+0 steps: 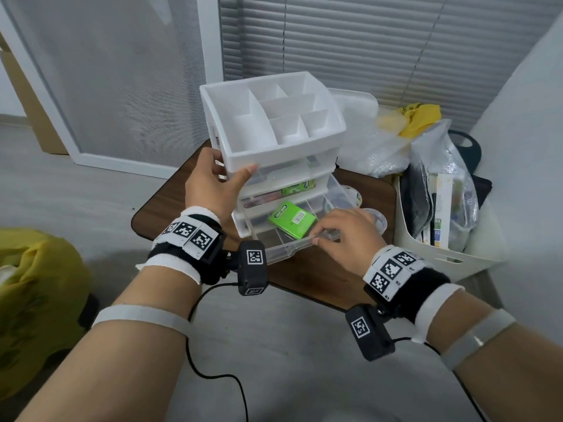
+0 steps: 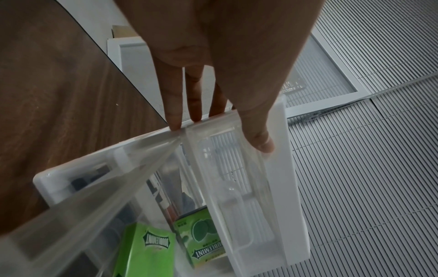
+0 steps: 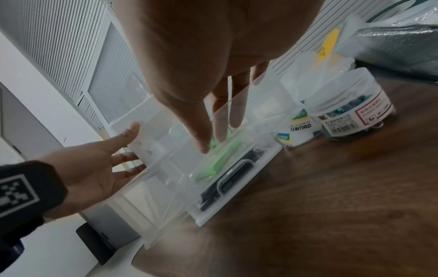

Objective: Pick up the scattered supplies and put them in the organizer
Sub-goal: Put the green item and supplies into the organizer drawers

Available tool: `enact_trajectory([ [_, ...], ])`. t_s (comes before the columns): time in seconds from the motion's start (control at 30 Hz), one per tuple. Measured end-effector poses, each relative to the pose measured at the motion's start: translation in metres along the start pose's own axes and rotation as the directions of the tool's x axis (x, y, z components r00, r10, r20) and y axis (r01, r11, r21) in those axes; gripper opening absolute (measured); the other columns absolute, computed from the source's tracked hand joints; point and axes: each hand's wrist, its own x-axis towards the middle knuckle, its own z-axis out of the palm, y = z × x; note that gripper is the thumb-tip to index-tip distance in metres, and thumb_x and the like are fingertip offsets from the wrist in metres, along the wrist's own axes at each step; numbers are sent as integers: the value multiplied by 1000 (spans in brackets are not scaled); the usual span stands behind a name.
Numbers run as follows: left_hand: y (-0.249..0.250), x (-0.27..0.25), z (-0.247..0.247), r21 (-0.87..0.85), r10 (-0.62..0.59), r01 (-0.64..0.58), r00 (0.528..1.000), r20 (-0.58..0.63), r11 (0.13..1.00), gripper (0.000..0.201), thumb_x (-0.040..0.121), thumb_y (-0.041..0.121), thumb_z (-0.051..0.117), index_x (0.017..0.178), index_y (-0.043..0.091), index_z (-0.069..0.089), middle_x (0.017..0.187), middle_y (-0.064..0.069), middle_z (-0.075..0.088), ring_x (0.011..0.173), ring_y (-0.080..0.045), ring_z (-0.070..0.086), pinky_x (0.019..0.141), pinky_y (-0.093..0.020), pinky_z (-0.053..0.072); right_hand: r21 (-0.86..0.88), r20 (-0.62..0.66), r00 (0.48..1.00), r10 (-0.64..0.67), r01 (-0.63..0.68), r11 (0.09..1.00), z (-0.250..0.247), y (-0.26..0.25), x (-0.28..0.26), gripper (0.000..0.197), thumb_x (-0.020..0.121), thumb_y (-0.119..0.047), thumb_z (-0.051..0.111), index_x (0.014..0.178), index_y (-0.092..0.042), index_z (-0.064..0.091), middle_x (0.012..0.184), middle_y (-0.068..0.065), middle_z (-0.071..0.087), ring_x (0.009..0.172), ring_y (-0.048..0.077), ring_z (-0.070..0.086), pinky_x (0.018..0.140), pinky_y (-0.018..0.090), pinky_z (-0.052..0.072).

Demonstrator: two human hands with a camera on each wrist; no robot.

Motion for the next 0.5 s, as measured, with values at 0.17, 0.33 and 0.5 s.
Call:
enact_trajectory([
  [0.17, -3, 2, -1, -18, -1, 2, 1000, 23, 1000, 45, 75, 55, 77, 99, 25, 54, 95, 5, 70, 87, -12, 68, 72, -23, 52, -81, 47, 999, -20, 23, 996, -1, -6, 3, 7, 84, -43, 65, 88, -39, 68, 98, -18, 61, 104, 12, 54, 105, 40, 28],
  [0.33, -2, 0, -2, -34, -8, 9, 1000, 22, 999, 43, 77, 54, 77, 99, 26, 53, 94, 7, 69, 85, -7, 66, 66, -14, 47, -82, 224, 972, 68, -51, 995, -9, -19, 18, 46, 78, -75, 42, 108, -43, 56, 114, -11, 51, 114, 13, 46, 102, 41, 34],
  [0.5, -1, -2, 1, -48, -9, 9, 1000, 3, 999, 44, 78, 52, 78, 103, 24, 54, 92, 9, 67, 81, -2, 62, 62, -7, 43, -189, 346, 914, 210, -151, 970, -1, -17, 67, 52, 90, -52, 42, 141, -48, 35, 161, 11, 11, 144, 34, 27, 115, 48, 29],
])
